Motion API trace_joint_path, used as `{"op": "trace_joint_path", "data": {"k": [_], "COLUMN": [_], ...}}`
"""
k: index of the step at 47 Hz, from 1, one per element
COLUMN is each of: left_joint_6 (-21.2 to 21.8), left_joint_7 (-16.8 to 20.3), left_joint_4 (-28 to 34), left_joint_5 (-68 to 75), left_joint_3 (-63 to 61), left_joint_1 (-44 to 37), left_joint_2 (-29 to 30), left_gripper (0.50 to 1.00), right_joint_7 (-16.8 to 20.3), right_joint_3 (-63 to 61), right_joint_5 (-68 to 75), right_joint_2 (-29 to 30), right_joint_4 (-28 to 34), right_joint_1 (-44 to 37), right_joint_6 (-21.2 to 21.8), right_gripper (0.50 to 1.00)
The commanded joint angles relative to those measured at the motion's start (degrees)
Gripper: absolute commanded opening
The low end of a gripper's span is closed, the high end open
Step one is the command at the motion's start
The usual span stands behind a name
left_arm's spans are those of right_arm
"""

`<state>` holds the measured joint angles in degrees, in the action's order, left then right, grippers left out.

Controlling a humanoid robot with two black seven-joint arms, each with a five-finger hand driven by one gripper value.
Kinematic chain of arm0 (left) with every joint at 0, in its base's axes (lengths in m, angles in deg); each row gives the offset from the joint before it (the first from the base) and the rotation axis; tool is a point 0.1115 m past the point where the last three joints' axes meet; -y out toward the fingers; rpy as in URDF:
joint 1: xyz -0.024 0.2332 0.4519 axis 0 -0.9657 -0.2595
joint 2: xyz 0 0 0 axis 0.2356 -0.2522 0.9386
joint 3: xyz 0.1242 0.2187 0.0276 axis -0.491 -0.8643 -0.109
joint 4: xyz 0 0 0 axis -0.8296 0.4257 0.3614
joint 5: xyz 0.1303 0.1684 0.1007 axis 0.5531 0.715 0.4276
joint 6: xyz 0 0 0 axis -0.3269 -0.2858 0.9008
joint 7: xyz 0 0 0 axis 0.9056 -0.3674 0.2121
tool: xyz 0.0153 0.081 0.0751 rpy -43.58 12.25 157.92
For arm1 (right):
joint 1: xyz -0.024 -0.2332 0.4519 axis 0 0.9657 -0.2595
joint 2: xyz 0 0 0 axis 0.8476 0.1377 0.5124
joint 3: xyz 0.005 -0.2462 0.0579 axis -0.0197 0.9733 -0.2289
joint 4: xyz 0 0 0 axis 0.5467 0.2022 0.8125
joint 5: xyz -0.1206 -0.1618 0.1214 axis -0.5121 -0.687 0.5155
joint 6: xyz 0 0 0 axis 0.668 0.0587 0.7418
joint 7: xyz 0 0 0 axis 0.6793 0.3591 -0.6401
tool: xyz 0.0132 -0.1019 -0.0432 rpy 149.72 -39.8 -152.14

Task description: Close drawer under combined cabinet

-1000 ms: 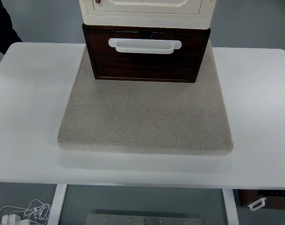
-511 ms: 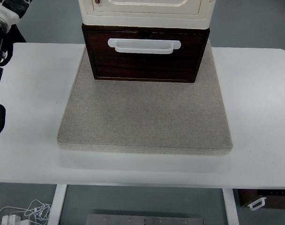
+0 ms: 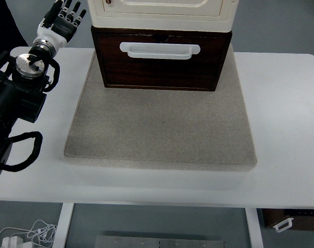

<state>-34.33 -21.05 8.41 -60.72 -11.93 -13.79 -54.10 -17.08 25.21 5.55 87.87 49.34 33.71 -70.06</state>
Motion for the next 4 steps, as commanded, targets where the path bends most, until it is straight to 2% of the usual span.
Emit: {"op": "trace_joint_path", "data": {"k": [1,4], "left_joint_6": [0.0,0.0], "left_joint_7": [0.4,0.5], "left_joint_4": [0.0,-0.5], "left_joint_5": [0.1,0.1], "left_joint_3": [0.0,0.0], "left_joint_1": [-0.3,-0.8], "left_joint_2": [-1.0,-1.4], "left_gripper": [1.0,1.0], "right_joint_7": [0.0,0.0], "right_joint_3": [0.0,0.0], "right_joint_5": [0.0,0.0], "right_joint_2": [0.0,0.0], "right_joint_4": [0.0,0.0], "right_joint_1": [0.0,0.0], "right_joint_6": [0.0,0.0], "right_gripper": [0.952,0.952]}}
